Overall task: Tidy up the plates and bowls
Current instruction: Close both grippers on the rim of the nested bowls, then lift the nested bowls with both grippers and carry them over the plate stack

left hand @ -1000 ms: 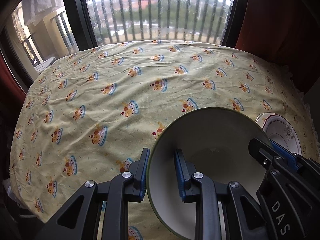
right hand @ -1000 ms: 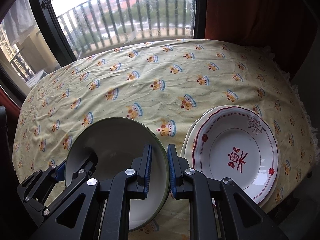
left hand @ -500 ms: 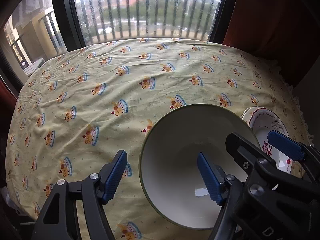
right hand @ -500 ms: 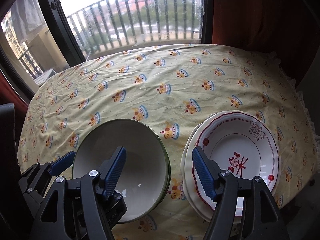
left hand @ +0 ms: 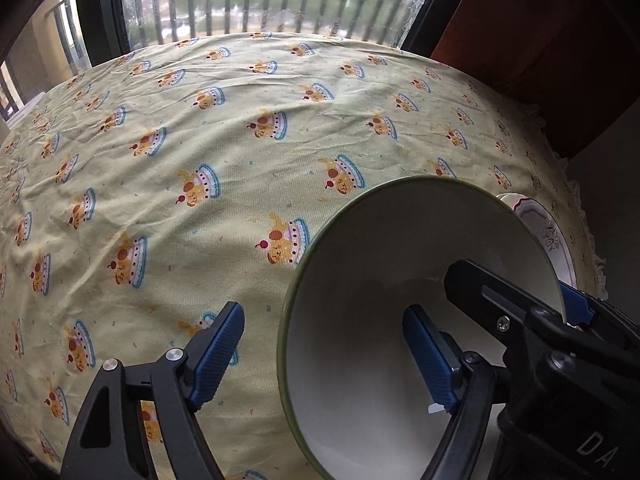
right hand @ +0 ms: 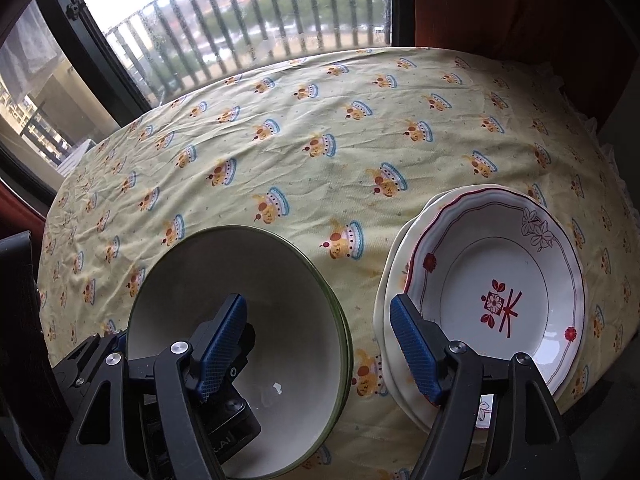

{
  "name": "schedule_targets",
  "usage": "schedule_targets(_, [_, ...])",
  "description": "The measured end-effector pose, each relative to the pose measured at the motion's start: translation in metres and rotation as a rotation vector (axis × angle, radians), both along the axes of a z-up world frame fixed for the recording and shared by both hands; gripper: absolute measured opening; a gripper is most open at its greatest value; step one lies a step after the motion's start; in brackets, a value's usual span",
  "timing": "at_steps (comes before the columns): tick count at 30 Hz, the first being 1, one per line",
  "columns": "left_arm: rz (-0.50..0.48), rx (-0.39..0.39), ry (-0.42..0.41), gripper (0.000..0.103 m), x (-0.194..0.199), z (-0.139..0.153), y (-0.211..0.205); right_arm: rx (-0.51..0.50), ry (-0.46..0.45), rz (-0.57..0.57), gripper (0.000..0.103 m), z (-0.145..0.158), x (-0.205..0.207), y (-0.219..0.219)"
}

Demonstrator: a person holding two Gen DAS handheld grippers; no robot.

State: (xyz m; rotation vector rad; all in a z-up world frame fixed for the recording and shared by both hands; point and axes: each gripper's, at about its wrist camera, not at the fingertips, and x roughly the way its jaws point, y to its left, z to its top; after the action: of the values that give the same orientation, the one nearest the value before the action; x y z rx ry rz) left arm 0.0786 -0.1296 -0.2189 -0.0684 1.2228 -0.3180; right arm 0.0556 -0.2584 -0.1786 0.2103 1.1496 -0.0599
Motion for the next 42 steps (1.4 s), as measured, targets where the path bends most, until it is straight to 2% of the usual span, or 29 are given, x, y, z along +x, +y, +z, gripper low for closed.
schedule_targets(4, [-0.024,-0.072,0.054,0.073,0.006,-0.004,0.007,0.004,0.049,-0.064,0.077,-0.008,0.002,-0.001])
schedule_targets(12, [-0.081,-0.117,0.085,0.068,0.004,-0.006,0.01,-0.01,0.086,-0.123,0.077,-0.011,-0.003,0.0])
schedule_targets(19, [-0.064,-0.071,0.08,0.067,0.001,-0.003,0.009,0.023,0.096,-0.078,0.077,-0.017,0.002,0.004])
schedule_targets(27, [-0.006,0.014,0.037,0.067,-0.006,0.002,0.0,0.155,0.113,0.032,0.071,-0.032,0.01,-0.007])
schedule_targets(31, [0.054,0.019,0.042,0.067,-0.008,0.003,0.0,0.246,0.125,0.067,0.069,-0.042,0.016,-0.012])
schedule_targets(33, [0.073,0.027,0.045,0.067,-0.008,0.003,0.0,0.257,0.136,0.075,0.06,-0.045,0.02,-0.014])
schedule_targets(36, [0.09,0.036,0.049,0.066,-0.008,0.004,-0.002,0.27,0.13,0.121,0.055,-0.045,0.024,-0.013])
schedule_targets(38, [0.091,0.032,0.048,0.064,-0.009,0.004,-0.003,0.282,0.131,0.134,0.054,-0.045,0.024,-0.015])
schedule_targets(40, [0.076,0.014,0.043,0.056,-0.01,0.006,-0.005,0.288,0.128,0.145,0.052,-0.045,0.025,-0.014])
schedule_targets(42, [0.076,0.013,0.041,0.055,-0.01,0.006,-0.006,0.289,0.129,0.141,0.051,-0.045,0.025,-0.014])
